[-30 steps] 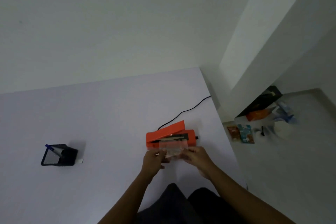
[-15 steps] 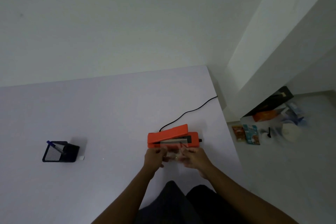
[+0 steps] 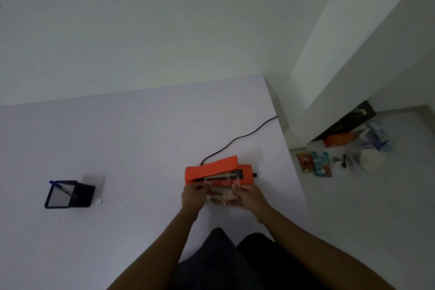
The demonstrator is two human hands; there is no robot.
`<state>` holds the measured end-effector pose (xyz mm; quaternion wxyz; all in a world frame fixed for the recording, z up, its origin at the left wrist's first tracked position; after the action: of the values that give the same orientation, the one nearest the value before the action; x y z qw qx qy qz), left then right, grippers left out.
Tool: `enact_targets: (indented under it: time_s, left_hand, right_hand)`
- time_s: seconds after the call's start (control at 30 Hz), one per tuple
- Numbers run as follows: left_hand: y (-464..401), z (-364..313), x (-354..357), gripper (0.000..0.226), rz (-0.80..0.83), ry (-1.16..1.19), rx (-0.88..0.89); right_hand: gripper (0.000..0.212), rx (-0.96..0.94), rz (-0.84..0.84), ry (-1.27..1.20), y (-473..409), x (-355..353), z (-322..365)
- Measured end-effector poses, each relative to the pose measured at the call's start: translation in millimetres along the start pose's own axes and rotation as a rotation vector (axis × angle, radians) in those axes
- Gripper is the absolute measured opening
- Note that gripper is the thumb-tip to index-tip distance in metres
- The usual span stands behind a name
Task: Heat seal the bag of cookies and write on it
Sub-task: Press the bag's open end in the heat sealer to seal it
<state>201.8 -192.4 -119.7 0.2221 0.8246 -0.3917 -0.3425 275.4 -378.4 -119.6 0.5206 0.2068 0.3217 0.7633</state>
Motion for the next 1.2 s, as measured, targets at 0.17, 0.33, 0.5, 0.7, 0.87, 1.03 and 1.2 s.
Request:
enact_targets:
  time_s: [0.17, 0.33, 0.5, 0.7, 0.87, 1.03, 1.2]
  left_hand:
    - [2.2, -1.6, -0.3, 0.012, 0.013, 0.061, -0.044]
    - [5.5, -3.7, 0.5, 0.012, 0.014, 0.109, -0.058]
    - [6.6, -0.8, 0.6, 0.006, 0.011, 0.135, -0.071]
    - [8.0, -3.2, 0.2, 0.010, 0.012, 0.142, -0.062]
    - [8.5, -3.8, 0.2, 0.015, 0.008, 0.162, -0.044]
    - [6.4, -5.0, -2.5, 0.013, -0.035, 0.177, -0.070]
    - [4.4, -2.7, -0.6, 0.017, -0.080, 0.108, -0.072]
  right_hand:
    - [0.034, -0.017, -0.021, 0.033, -6.9, -1.9, -4.5]
    - [0.036, 0.014, -0.050, 0.025, -11.4, -3.1, -8.7]
    - [0.038, 0.048, -0.099, 0.050, -10.5, -5.1, -9.9]
    - [0.039, 0.066, -0.110, 0.036, -11.3, -4.1, -9.9]
    - [0.036, 0.074, -0.123, 0.036, -9.2, -3.7, -8.0]
    - [0.035, 0.092, -0.120, 0.067, -10.4, -2.9, -7.9]
    - [0.036, 0.106, -0.125, 0.060, -11.1, -4.1, -10.4]
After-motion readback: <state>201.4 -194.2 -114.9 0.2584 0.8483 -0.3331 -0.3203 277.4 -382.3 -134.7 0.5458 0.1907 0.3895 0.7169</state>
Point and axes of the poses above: each hand's wrist, its own y-axis away from the middle knuckle, its own x-axis out of the palm, z = x × y, the point moved 5 cm from there along -y, towards the middle knuckle, and after that the axes turned 5 degrees about -z, right-handed, at the moved point
